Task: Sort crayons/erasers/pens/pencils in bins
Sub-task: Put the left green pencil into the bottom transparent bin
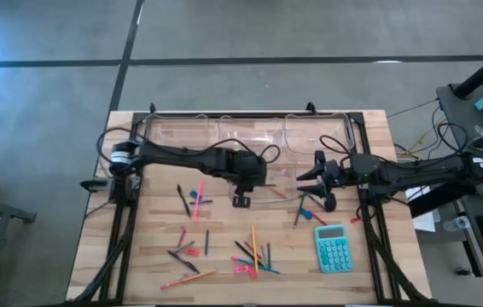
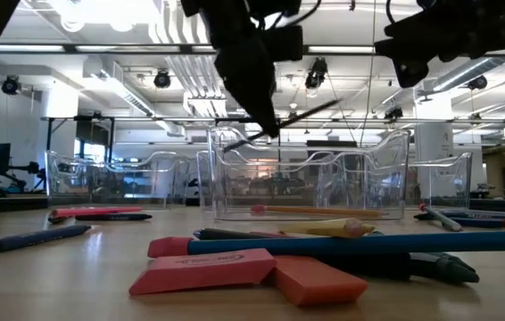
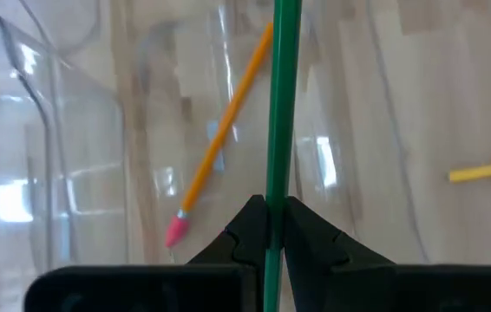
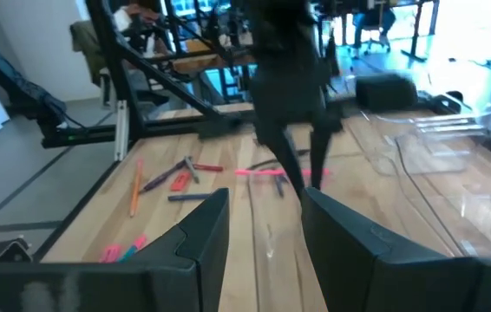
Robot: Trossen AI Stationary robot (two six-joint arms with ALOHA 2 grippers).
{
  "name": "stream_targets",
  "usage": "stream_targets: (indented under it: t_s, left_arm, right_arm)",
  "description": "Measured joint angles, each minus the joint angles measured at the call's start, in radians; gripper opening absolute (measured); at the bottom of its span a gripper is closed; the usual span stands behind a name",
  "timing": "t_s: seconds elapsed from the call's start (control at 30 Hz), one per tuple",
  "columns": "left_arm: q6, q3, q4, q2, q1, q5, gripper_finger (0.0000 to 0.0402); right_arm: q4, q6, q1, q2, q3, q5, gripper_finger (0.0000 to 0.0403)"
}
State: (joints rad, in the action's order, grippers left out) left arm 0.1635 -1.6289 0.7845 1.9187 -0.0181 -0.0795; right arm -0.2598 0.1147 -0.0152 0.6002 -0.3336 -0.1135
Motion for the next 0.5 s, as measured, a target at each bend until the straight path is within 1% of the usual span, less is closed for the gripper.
stream_targets:
  t_s: [0.3,0.5]
  left_arm:
    - [-0.002,0.059,-0.095,0.003,-0.002,0.001,0.0010]
    - [-0.036,0.132,-0.098,0.003,-0.012,0.003,0.0010]
  right_arm:
    - [-0.002,-0.002,-0.005,-0.013,0.000,0.001,0.0137]
    - [-0.004,0.007,-0.005,-0.011,0.000,0.001,0.0137]
